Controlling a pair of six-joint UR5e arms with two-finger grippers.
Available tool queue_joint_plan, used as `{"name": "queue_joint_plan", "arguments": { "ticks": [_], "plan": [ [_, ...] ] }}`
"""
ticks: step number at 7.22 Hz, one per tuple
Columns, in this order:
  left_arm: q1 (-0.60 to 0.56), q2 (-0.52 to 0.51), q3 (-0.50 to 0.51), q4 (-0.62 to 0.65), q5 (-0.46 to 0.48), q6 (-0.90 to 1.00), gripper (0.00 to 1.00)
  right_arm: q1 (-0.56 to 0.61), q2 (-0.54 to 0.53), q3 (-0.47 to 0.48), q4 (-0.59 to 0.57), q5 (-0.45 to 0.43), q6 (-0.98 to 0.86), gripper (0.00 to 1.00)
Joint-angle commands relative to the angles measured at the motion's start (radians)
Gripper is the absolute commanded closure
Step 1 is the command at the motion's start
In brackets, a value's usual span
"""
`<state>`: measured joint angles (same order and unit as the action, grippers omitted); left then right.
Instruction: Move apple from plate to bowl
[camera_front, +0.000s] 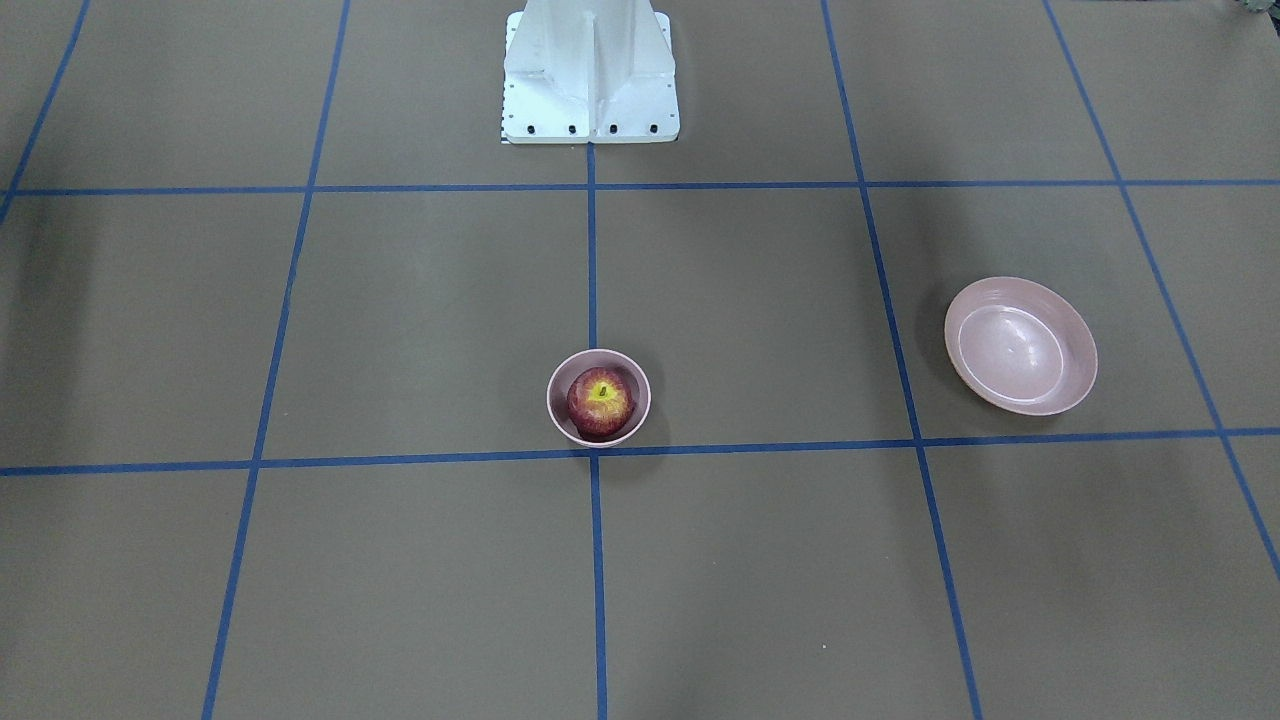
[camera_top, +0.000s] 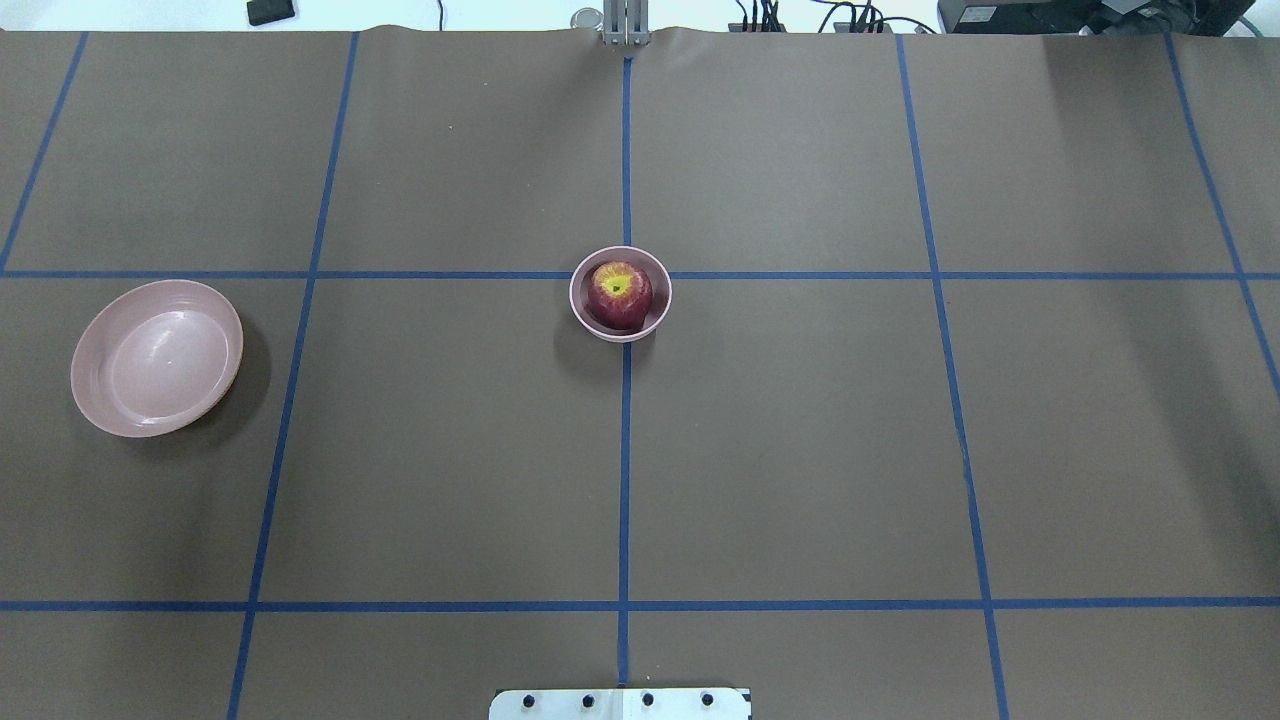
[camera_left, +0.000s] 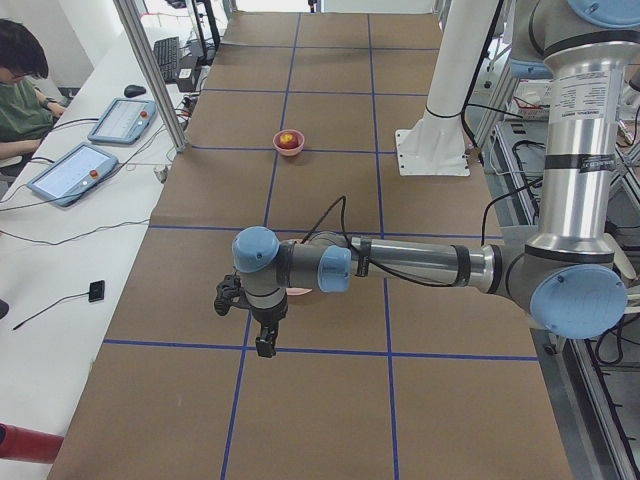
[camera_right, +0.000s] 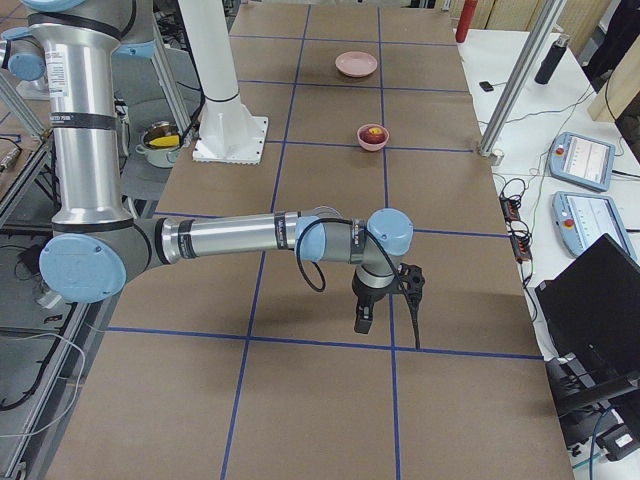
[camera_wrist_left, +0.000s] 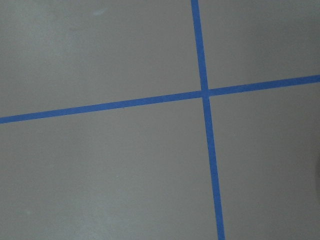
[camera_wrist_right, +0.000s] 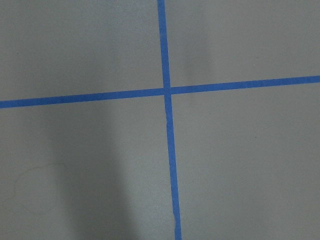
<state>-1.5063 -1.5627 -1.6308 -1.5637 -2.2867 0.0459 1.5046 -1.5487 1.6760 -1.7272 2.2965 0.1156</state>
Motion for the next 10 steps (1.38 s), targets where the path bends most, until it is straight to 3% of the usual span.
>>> {"name": "queue_joint_plan", "arguments": {
  "ticks": [1, 10],
  "plan": [
    [0.0, 0.007, -0.001, -0.001, -0.034, 0.002, 0.01, 0.0, -0.002, 0.002, 0.001, 0.001, -0.001, 0.0],
    [0.0, 0.006, -0.007, -0.004, -0.031, 0.002, 0.01, 0.0, -0.004, 0.008, -0.003, 0.021, -0.001, 0.0]
  ]
}}
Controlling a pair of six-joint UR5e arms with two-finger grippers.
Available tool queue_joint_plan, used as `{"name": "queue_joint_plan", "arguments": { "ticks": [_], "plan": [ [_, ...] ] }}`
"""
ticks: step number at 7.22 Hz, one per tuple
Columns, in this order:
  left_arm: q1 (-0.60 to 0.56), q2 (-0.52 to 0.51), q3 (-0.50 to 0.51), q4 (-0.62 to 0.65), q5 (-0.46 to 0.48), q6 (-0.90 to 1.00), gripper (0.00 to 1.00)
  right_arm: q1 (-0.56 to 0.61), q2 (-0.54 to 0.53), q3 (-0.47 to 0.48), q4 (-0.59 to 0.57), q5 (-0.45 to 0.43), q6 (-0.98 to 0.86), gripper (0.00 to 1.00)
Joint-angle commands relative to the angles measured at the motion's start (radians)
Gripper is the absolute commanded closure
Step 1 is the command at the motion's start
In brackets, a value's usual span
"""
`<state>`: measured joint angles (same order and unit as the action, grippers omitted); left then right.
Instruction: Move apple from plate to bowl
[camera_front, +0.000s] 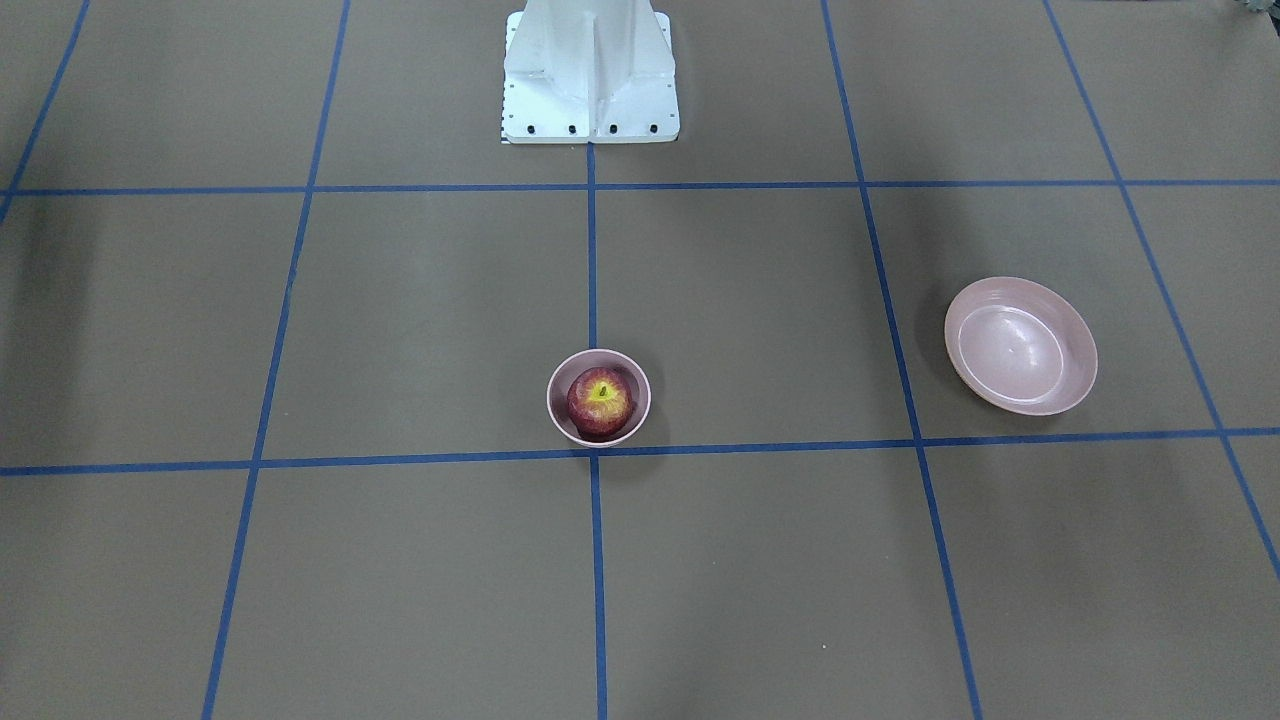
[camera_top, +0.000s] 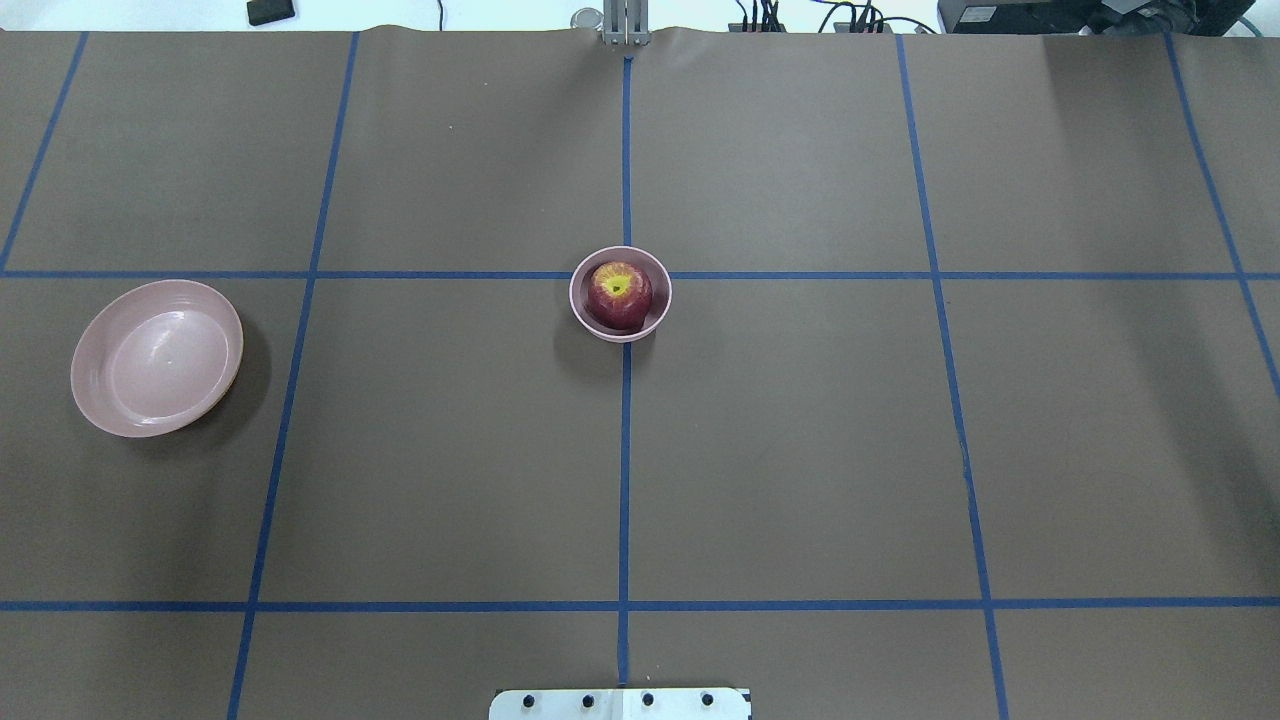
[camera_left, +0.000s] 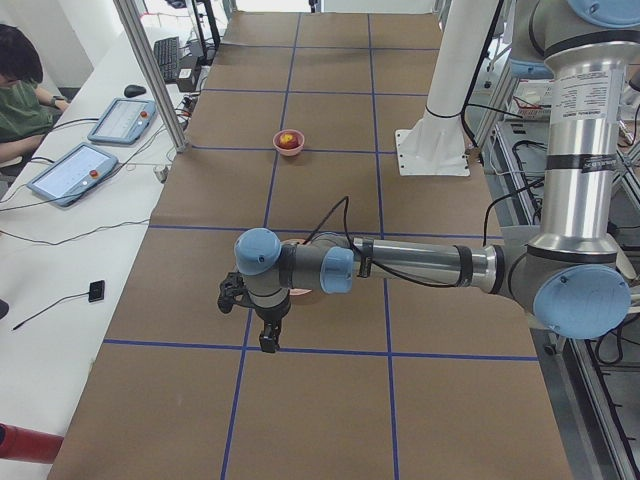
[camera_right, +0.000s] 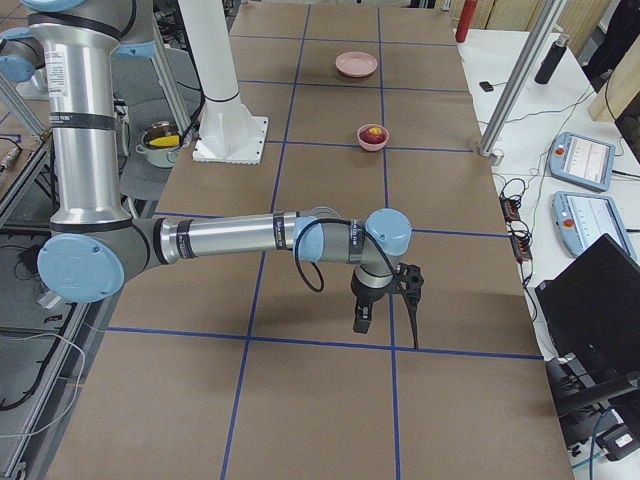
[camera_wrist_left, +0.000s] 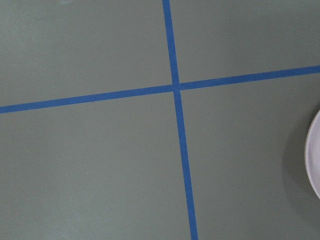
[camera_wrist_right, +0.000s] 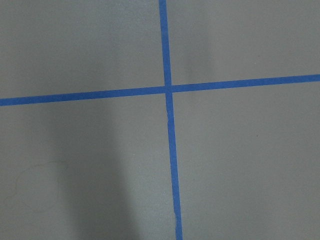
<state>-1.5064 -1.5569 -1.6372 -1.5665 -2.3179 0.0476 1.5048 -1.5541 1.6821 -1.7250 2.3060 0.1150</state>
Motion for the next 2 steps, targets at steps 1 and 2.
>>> {"name": "queue_joint_plan", "arguments": {
  "ticks": [1, 2],
  "plan": [
    [0.0, 0.0, -0.001, 0.0, 0.0, 0.0, 0.01, 0.0, 0.0, 0.002, -0.007, 0.03, 0.0, 0.0],
    [0.0, 0.0, -0.001, 0.0, 0.0, 0.0, 0.01, 0.0, 0.0, 0.001, -0.007, 0.03, 0.0, 0.0]
  ]
}}
